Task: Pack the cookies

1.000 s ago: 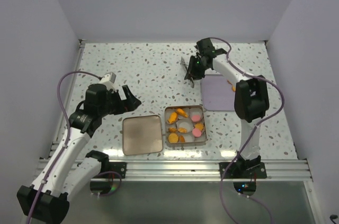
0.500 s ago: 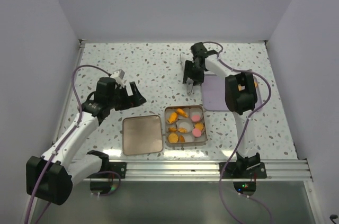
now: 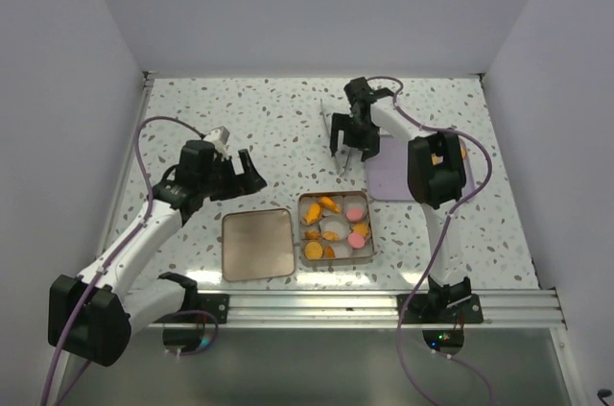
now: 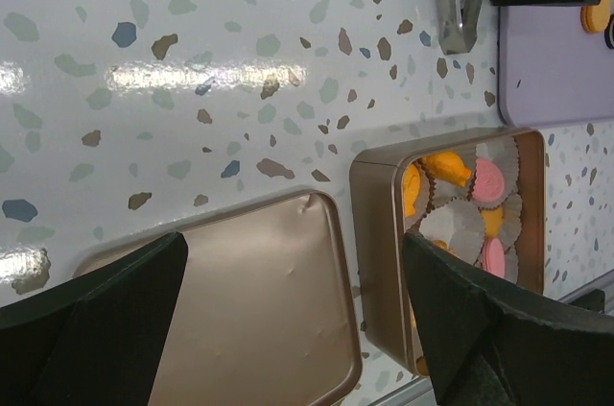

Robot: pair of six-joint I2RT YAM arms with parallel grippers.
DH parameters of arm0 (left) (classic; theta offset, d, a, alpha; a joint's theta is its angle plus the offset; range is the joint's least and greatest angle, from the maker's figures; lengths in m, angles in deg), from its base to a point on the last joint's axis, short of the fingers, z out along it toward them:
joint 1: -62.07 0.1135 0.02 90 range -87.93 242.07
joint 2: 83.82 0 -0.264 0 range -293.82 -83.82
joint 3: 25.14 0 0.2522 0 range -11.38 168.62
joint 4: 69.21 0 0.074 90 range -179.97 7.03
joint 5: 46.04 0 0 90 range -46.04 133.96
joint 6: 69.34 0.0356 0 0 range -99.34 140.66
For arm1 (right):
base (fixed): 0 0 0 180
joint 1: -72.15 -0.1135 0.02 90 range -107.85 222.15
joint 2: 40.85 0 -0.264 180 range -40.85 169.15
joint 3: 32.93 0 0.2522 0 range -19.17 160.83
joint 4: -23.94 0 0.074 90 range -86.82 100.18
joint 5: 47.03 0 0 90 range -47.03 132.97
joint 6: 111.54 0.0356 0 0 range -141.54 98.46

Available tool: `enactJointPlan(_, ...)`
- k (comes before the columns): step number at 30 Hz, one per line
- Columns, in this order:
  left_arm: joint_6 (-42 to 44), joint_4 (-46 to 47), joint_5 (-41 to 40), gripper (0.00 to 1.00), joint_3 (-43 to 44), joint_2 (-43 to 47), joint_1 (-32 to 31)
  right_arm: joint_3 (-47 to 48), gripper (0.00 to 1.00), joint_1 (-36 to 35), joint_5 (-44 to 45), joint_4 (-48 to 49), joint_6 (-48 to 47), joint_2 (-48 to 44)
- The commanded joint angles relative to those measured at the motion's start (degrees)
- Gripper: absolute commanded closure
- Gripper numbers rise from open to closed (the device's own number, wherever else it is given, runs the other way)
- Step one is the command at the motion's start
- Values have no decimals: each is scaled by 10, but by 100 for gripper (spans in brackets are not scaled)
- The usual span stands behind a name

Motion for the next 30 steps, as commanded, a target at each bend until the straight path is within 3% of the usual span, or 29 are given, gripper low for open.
enactJointPlan(1, 8, -7, -12, 0, -5, 5, -21, 2, 4, 2, 14, -38, -11, -81)
enactJointPlan(4, 10, -41, -41, 1, -3, -15, -55, -22, 4, 2, 7, -30, -8, -143)
enactJointPlan(11, -8, -63, -75, 13, -30, -73, -170, -81, 4, 2, 8, -43, 9, -282)
enactJointPlan(21, -74, -32, -112, 15, -49, -101, -275, -222, 5, 3, 13, -61, 23, -444)
enactJointPlan(30, -107, -22, -147, 14, -28, -181, -350, -318, 5, 5, 25, -60, 31, -513)
